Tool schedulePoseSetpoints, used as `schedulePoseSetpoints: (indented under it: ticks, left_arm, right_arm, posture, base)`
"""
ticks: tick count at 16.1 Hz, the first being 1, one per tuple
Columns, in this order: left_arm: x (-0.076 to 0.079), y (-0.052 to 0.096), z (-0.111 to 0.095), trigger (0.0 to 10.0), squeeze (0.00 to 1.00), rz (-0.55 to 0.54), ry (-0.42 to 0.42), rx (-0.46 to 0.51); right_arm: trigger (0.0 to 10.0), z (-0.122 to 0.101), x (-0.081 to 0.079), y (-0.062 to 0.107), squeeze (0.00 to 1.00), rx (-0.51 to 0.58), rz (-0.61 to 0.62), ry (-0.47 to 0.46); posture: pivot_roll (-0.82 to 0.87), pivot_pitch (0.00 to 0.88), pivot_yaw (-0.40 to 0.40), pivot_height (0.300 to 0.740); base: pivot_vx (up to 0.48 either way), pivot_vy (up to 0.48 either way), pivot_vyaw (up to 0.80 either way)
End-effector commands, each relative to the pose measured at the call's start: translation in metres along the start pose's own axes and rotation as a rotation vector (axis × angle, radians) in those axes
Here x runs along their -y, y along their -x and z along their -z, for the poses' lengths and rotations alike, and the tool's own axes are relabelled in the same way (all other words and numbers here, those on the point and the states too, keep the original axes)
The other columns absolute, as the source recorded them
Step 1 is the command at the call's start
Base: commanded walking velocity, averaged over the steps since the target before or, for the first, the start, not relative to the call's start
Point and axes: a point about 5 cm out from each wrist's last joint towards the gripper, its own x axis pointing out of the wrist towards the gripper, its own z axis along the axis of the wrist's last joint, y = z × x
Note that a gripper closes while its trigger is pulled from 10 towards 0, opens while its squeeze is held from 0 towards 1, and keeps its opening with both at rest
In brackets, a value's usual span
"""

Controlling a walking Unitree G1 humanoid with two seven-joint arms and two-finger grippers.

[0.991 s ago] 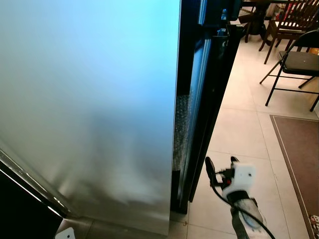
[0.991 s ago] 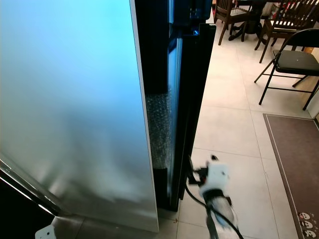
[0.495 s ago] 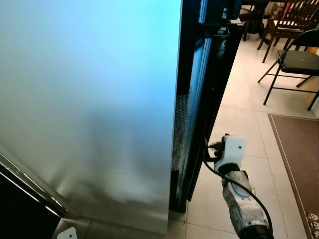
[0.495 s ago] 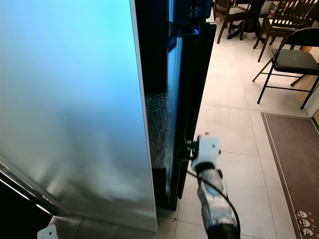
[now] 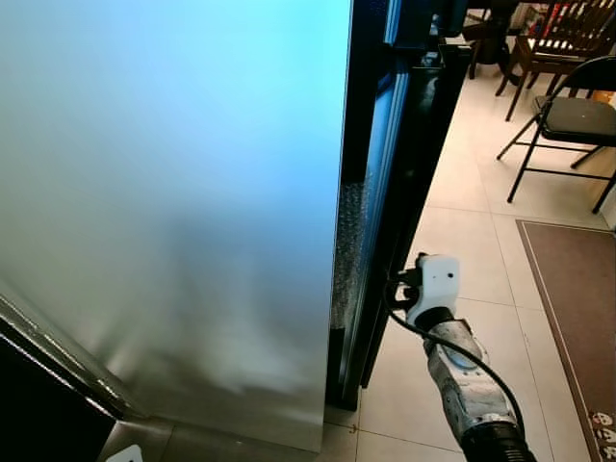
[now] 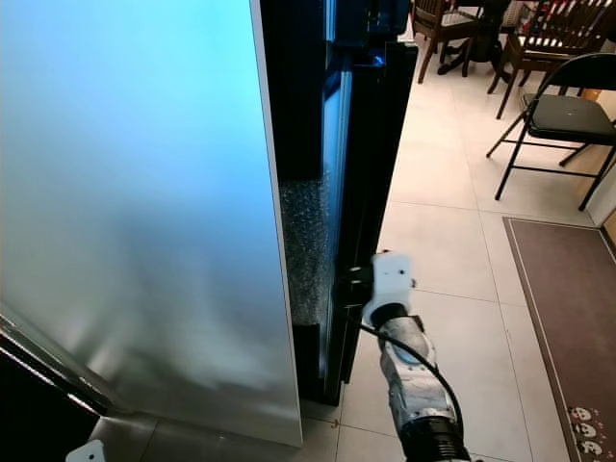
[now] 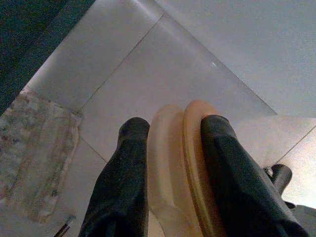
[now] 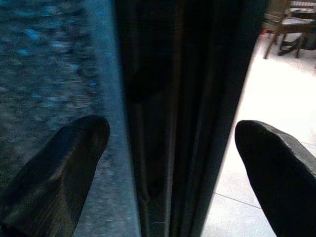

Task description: Restocking fridge

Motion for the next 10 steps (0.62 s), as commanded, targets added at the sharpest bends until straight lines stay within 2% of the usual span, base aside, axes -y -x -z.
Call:
schedulePoseSetpoints:
  ticks: [1,10]
  left_arm:
    - [-0.01,0.001,0.008,10.0,0.0,-0.018,-0.004,-0.032]
    - [-0.023,0.002,0.013,10.0,0.0,-0.029,-0.002,-0.058]
  right_arm:
    - [10.0,0.0,-0.001,-0.002,0.0,-0.013,-0.011,-0.001]
    - [10.0,-0.012,0.008,-0.017,0.0,0.009,0.036,0.02]
  posture:
    - [-0.02,0.0,0.015,0.74]
    - [-0.02,0.0,0.013,0.74]
  base:
    - [0.0,0.0,0.0]
    - [0.0,0.0,0.0]
